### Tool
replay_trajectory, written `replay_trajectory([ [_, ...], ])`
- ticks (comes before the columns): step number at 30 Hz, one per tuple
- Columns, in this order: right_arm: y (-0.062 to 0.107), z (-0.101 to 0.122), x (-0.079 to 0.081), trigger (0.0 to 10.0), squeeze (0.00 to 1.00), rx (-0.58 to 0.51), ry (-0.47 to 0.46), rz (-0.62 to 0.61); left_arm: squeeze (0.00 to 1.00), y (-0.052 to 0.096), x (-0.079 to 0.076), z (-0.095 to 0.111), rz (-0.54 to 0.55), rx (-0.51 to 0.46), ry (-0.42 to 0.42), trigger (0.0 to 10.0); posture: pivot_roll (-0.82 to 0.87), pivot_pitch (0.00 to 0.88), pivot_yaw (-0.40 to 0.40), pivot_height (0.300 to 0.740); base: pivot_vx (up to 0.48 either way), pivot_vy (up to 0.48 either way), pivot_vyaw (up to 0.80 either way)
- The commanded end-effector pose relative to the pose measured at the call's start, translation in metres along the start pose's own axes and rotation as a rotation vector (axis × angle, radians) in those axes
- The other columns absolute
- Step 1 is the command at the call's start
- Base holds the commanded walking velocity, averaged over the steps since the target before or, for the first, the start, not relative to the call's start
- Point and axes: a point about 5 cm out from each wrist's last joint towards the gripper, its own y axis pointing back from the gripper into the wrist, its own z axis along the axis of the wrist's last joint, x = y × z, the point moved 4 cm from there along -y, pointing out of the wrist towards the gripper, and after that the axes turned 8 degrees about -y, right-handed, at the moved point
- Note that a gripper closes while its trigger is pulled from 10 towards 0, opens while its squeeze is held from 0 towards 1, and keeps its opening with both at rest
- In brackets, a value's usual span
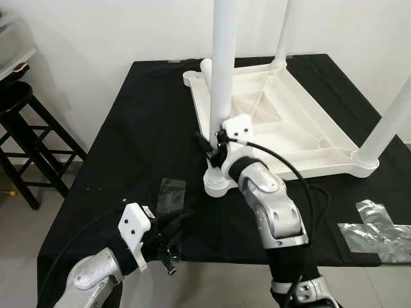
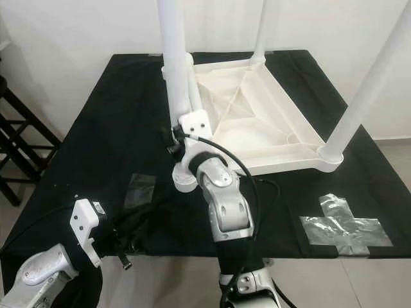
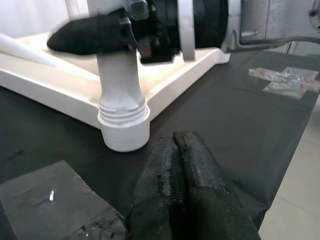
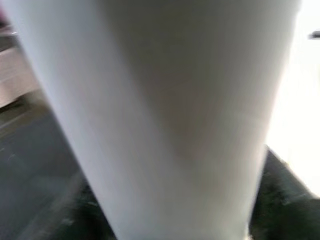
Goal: Building children table
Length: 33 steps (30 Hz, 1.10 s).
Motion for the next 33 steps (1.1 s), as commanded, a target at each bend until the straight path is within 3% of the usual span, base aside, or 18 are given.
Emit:
replay_trajectory([
  [1, -0.005, 0.018, 0.014, 10.0, 1.00, -0.046, 0.010, 0.143, 0.00, 0.002, 0.002, -0.004, 0.005, 0.012, 0.012, 0.2, 0.01, 0.112, 0.032, 0.740, 0.000, 0.000, 0.00],
  [2, -0.004, 0.021, 0.019, 10.0, 1.00, -0.047, 0.041, 0.234, 0.00, 0.002, 0.001, -0.004, 0.005, 0.012, 0.012, 0.2, 0.02, 0.112, 0.029, 0.740, 0.000, 0.000, 0.00],
  [3, -0.004, 0.021, 0.019, 10.0, 1.00, -0.047, 0.041, 0.234, 0.00, 0.002, 0.001, -0.004, 0.005, 0.012, 0.012, 0.2, 0.02, 0.112, 0.029, 0.740, 0.000, 0.000, 0.00],
  [4, 0.000, 0.023, 0.024, 10.0, 0.19, -0.035, 0.086, 0.358, 0.00, 0.001, 0.001, -0.004, 0.006, 0.011, 0.012, 0.2, 0.02, 0.113, 0.028, 0.740, 0.000, 0.000, 0.00],
  [5, 0.003, 0.024, 0.027, 10.0, 0.19, -0.024, 0.117, 0.441, 0.00, 0.001, 0.001, -0.004, 0.007, 0.011, 0.012, 0.2, 0.02, 0.112, 0.028, 0.740, 0.000, 0.000, 0.00],
  [6, 0.003, 0.024, 0.027, 10.0, 0.19, -0.024, 0.117, 0.441, 0.00, 0.001, 0.001, -0.004, 0.007, 0.011, 0.012, 0.2, 0.02, 0.112, 0.028, 0.740, 0.000, 0.000, 0.00],
  [7, 0.006, 0.025, 0.025, 10.0, 0.00, -0.013, 0.201, 0.516, 0.00, 0.001, 0.001, -0.004, 0.008, 0.011, 0.011, 0.2, 0.03, 0.112, 0.027, 0.740, 0.000, 0.000, 0.00],
  [12, 0.014, 0.028, 0.007, 10.0, 0.00, 0.088, 0.245, 0.710, 0.00, 0.001, 0.000, -0.004, 0.006, 0.013, 0.009, 0.2, 0.05, 0.104, 0.026, 0.740, 0.000, 0.000, 0.00],
  [14, 0.014, 0.028, 0.007, 10.0, 0.00, 0.088, 0.245, 0.710, 0.00, 0.001, 0.000, -0.004, 0.006, 0.013, 0.009, 0.2, 0.05, 0.104, 0.026, 0.740, 0.000, 0.000, 0.00],
  [18, 0.009, 0.027, -0.010, 10.0, 0.00, 0.152, 0.274, 0.713, 0.00, 0.001, 0.000, -0.005, 0.002, 0.018, 0.008, 0.3, 0.05, 0.104, 0.026, 0.740, 0.000, 0.000, 0.00],
  [25, 0.012, 0.032, -0.021, 10.0, 0.00, 0.190, 0.224, 0.783, 0.00, 0.004, -0.002, -0.006, 0.001, 0.024, 0.007, 0.6, 0.06, 0.104, 0.036, 0.740, 0.000, 0.000, 0.00],
  [26, 0.012, 0.031, -0.024, 10.0, 0.00, 0.199, 0.215, 0.788, 0.00, 0.005, -0.002, -0.006, 0.003, 0.026, 0.006, 2.3, 0.07, 0.106, 0.040, 0.740, 0.000, 0.000, 0.00],
  [27, 0.013, 0.029, -0.027, 10.0, 0.00, 0.207, 0.206, 0.789, 0.00, 0.006, -0.002, -0.006, 0.005, 0.028, 0.006, 3.1, 0.07, 0.108, 0.039, 0.740, 0.000, 0.000, 0.00],
  [28, 0.013, 0.029, -0.027, 10.0, 0.00, 0.207, 0.206, 0.789, 0.00, 0.006, -0.002, -0.006, 0.005, 0.028, 0.006, 3.1, 0.07, 0.108, 0.039, 0.740, 0.000, 0.000, 0.00],
  [29, 0.013, 0.026, -0.030, 10.0, 0.00, 0.213, 0.195, 0.778, 0.00, 0.008, -0.003, -0.006, 0.007, 0.030, 0.004, 3.8, 0.07, 0.108, 0.037, 0.740, 0.000, 0.000, 0.00],
  [31, 0.013, 0.024, -0.032, 10.0, 0.00, 0.218, 0.189, 0.772, 0.00, 0.009, -0.003, -0.006, 0.009, 0.031, 0.003, 3.8, 0.07, 0.108, 0.037, 0.740, 0.000, 0.000, 0.00],
  [32, 0.013, 0.020, -0.034, 9.0, 0.00, 0.222, 0.174, 0.762, 0.00, 0.010, -0.003, -0.006, 0.012, 0.031, 0.003, 4.9, 0.07, 0.109, 0.039, 0.740, 0.000, 0.000, 0.00],
  [33, 0.013, 0.016, -0.036, 3.2, 0.00, 0.225, 0.161, 0.756, 0.00, 0.010, -0.003, -0.005, 0.014, 0.031, 0.002, 5.1, 0.08, 0.112, 0.043, 0.740, 0.000, 0.000, 0.00],
])
